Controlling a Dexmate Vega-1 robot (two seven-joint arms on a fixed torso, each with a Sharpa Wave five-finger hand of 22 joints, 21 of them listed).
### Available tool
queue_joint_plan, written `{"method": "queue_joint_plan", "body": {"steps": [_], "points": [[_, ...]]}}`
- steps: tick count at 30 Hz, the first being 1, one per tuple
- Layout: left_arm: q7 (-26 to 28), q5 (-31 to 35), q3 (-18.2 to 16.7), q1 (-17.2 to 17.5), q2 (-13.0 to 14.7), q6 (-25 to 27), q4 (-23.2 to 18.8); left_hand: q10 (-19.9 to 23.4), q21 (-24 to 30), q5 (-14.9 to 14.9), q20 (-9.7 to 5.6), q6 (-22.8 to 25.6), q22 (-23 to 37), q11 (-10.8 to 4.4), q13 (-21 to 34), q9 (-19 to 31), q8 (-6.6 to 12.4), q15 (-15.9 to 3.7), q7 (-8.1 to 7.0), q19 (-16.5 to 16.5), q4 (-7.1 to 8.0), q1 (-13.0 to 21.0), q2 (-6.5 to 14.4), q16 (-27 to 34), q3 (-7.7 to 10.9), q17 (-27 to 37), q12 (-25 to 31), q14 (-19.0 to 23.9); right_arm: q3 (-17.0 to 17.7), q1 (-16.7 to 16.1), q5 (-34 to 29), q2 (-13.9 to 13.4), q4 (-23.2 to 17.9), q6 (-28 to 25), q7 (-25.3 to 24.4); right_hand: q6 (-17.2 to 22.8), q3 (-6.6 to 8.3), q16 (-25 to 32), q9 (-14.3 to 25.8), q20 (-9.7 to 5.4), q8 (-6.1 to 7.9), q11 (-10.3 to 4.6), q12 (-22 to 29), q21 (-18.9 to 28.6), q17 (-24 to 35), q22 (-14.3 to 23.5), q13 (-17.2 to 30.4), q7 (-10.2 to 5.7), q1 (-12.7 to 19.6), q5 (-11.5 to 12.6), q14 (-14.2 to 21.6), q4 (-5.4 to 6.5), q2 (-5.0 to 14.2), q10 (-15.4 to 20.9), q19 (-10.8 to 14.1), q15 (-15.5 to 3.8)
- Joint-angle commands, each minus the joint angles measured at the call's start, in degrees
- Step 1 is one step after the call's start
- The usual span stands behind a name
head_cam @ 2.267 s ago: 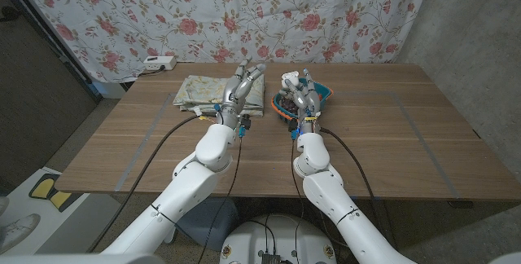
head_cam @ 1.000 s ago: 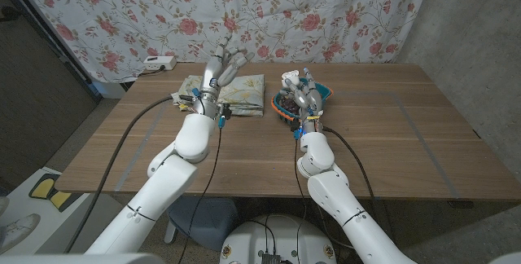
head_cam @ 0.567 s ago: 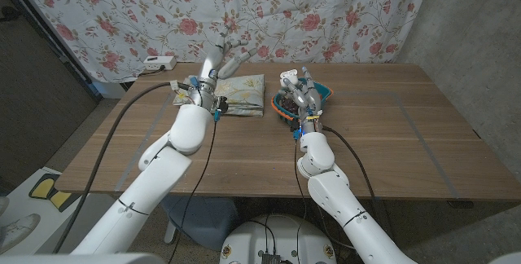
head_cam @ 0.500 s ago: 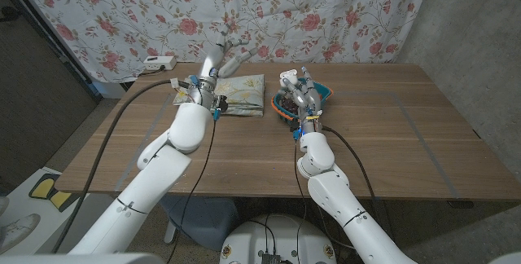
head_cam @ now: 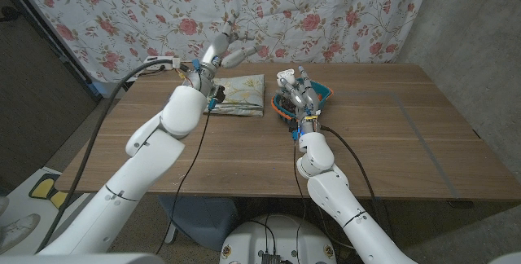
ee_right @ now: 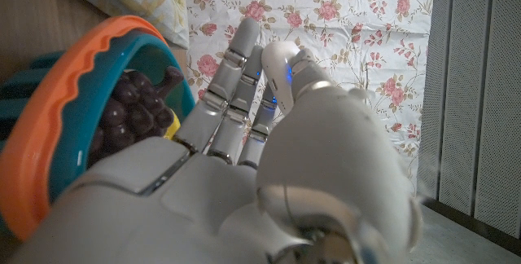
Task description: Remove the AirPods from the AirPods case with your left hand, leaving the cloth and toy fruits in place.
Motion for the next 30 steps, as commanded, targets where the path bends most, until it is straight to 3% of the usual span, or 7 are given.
{"method": "queue_joint_plan", "body": {"steps": [1,7,14,20,23,25,30], "points": [[-5.8,4.0,1.0,-3.1,3.1,9.5,-4.1,1.8,0.0,0.6,0.48,-3.4,0.2,-0.05,0.4,0.1,0.07,0.08,0.29,0.0,0.24,0.3,-0.3,-0.1,0.51,0.2,0.4,0.5,0.3,-0.5,1.9,0.4,-0.2,-0.3,1.7,-0.1,-0.13,0.2,0.3,-5.94,0.01,-5.08,0.4,0.5,0.3,0.1,0.1,0.55,0.6,0.3,1.8,0.04,0.08,5.3,-0.4,-9.84],[-7.6,4.8,1.5,-4.5,4.2,11.6,-4.8,4.0,0.1,1.0,0.47,-4.2,0.2,-0.64,0.7,0.1,0.39,-0.21,0.47,-0.1,0.46,0.1,-0.5,0.0,0.77,0.2,1.1,1.2,0.3,-0.3,1.7,0.1,-0.7,-1.4,1.8,-0.4,-0.24,0.2,0.3,-5.92,-0.10,-5.04,0.4,0.8,0.4,0.1,0.1,0.59,0.7,0.4,1.9,0.09,0.08,5.3,-0.5,-9.85],[-10.3,6.6,3.0,-7.1,6.5,13.4,-5.3,4.3,0.1,1.3,0.33,-5.1,0.2,0.16,0.9,0.1,0.45,-0.34,0.47,-0.1,0.58,-0.1,-0.7,0.0,0.90,0.2,1.1,1.5,0.2,0.0,1.7,0.4,-0.4,-1.4,2.1,-0.4,-0.33,0.1,0.3,-5.92,-0.09,-5.22,0.4,1.0,0.4,0.1,0.1,0.48,0.8,0.4,2.0,0.11,0.08,5.3,-0.7,-9.85],[-13.1,10.9,4.8,-9.3,10.3,12.3,-5.1,3.7,0.0,1.4,0.49,-5.4,0.2,-0.10,1.1,0.1,0.60,-0.37,0.54,-0.4,0.70,-0.4,-1.0,-0.2,0.90,0.2,0.8,1.1,0.4,-0.1,1.7,0.5,-0.4,-1.6,2.0,-0.5,-0.42,0.0,0.3,-5.90,-0.09,-5.24,0.4,1.2,0.5,0.1,0.1,0.37,0.8,0.4,2.0,0.13,0.07,5.4,-0.8,-9.85],[-15.5,8.6,3.5,-9.7,9.3,12.3,-5.0,3.3,0.0,1.4,0.57,-5.6,0.2,-0.28,1.2,0.1,0.61,-0.38,0.41,-0.5,0.67,-0.3,-1.1,-0.4,0.92,0.1,0.6,0.8,0.5,0.0,1.9,0.6,-0.3,-1.6,2.1,-0.5,-0.45,0.0,0.3,-5.90,-0.08,-5.21,0.4,1.3,0.5,0.1,0.2,0.40,0.9,0.5,2.0,0.14,0.06,5.3,-0.9,-9.85],[-13.2,9.1,2.8,-8.4,8.4,10.1,-4.7,3.0,0.0,1.4,0.48,-5.7,0.2,-0.43,1.3,0.1,0.70,-0.47,0.45,-0.5,0.59,-0.2,-1.2,-0.6,0.98,0.1,0.5,0.3,0.6,0.0,2.0,0.7,-0.2,-1.5,2.2,-0.5,-0.48,0.0,0.3,-5.89,-0.08,-5.10,0.5,1.4,0.5,0.1,0.2,0.43,0.9,0.5,2.0,0.16,0.07,5.3,-0.9,-9.85],[-17.4,11.5,3.3,-10.7,10.5,12.5,-5.8,3.0,0.0,1.2,0.45,-5.5,0.2,-0.44,1.4,0.1,0.92,-0.73,0.44,-0.5,0.60,-0.1,-1.2,-0.8,0.97,0.1,0.4,-0.2,0.7,0.1,2.2,0.9,0.1,-1.2,2.4,-0.6,-0.57,-0.1,0.3,-5.88,-0.10,-5.22,0.4,1.6,0.5,0.1,0.3,0.44,0.9,0.5,2.1,0.19,0.07,5.1,-1.1,-9.85]]}}
